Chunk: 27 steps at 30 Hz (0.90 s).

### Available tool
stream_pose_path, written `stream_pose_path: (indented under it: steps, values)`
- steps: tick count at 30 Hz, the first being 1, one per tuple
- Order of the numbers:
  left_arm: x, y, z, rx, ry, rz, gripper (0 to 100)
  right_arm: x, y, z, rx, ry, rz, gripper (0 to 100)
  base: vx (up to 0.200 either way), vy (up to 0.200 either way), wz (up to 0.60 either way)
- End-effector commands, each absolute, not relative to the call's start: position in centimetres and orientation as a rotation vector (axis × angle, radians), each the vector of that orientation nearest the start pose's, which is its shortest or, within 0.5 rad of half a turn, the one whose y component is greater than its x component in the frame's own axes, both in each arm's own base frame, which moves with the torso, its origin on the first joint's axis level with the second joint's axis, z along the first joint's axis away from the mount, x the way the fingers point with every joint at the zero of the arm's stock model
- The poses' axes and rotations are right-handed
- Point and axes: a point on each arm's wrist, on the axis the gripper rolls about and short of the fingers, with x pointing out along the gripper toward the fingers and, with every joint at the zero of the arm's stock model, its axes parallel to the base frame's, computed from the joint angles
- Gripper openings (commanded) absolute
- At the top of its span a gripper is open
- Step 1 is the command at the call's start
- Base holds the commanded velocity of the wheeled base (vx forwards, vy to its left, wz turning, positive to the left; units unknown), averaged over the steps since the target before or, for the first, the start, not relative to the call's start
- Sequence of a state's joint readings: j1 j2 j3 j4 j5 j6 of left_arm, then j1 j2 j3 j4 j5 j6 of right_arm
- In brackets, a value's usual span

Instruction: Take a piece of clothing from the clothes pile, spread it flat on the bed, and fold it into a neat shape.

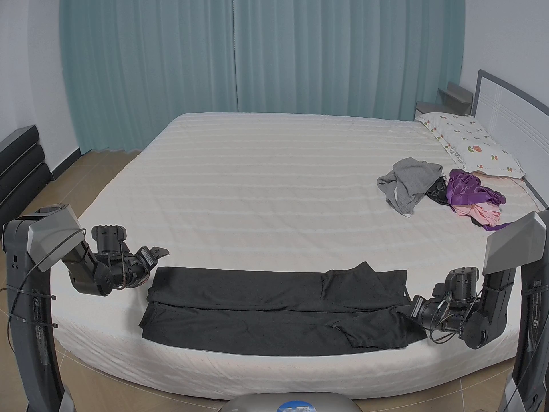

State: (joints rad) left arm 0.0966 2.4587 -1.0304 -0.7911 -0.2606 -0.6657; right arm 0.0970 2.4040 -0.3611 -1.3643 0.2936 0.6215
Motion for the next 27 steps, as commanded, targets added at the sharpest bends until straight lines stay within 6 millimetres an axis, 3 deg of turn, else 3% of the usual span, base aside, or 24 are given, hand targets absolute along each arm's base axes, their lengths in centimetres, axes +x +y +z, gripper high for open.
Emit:
stream_pose_path:
  steps: [1, 11, 12, 18, 24, 27]
  values:
    - [41.3, 3.4, -3.3, -0.755, 0.659, 0.056, 100, 28.9, 2.8, -4.9, 0.664, 0.751, 0.142, 0, 0.0, 0.0, 0.0]
    - [41.2, 3.5, -3.2, -0.757, 0.66, 0.058, 100, 29.0, 2.7, -4.9, 0.671, 0.75, 0.136, 0, 0.0, 0.0, 0.0]
    - [41.2, 3.5, -3.2, -0.758, 0.659, 0.06, 100, 29.0, 2.7, -4.9, 0.675, 0.748, 0.137, 100, 0.0, 0.0, 0.0]
    - [40.9, 4.3, -2.4, -0.761, 0.641, 0.072, 100, 28.8, 2.7, -4.6, 0.69, 0.746, 0.145, 100, 0.0, 0.0, 0.0]
    - [38.4, 4.3, -0.3, -0.774, 0.646, 0.083, 100, 28.7, 2.3, -3.9, 0.824, 0.717, 0.137, 100, 0.0, 0.0, 0.0]
    - [37.1, 3.9, -0.5, -0.797, 0.674, 0.095, 100, 28.4, 2.0, -3.9, 0.861, 0.725, 0.147, 100, 0.0, 0.0, 0.0]
